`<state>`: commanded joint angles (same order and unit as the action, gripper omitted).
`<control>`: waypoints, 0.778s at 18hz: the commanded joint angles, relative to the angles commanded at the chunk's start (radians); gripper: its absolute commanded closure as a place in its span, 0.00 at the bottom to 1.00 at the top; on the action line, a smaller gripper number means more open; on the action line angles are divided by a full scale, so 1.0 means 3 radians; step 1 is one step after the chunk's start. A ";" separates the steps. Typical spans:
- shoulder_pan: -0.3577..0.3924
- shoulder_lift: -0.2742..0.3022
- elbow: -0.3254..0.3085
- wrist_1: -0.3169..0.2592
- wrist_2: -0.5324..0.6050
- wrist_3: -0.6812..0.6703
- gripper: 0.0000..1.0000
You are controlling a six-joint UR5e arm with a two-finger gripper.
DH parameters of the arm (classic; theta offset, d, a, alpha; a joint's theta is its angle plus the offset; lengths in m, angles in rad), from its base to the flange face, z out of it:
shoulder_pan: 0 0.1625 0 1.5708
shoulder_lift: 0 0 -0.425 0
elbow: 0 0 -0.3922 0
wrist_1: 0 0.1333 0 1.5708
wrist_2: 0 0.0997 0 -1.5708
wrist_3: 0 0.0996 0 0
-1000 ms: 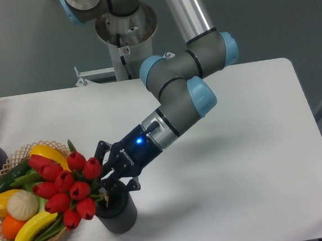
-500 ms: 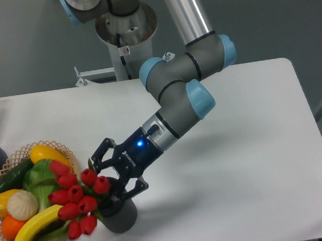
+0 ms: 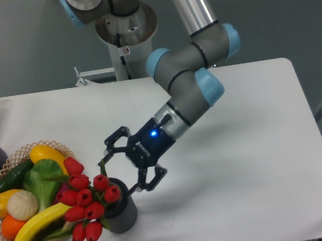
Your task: Insert the flowers into the vase
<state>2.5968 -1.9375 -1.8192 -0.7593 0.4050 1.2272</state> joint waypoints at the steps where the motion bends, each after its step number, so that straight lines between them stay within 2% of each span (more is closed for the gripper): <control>1: 0.0061 0.0010 -0.0020 0.0000 0.0000 0.0000 0.00; 8: 0.0562 0.0194 -0.0113 -0.0010 0.0005 0.0000 0.00; 14: 0.0936 0.0251 -0.0102 -0.0010 0.0041 0.0000 0.00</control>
<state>2.8776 -1.8623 -1.8500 -0.7624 0.4172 1.2272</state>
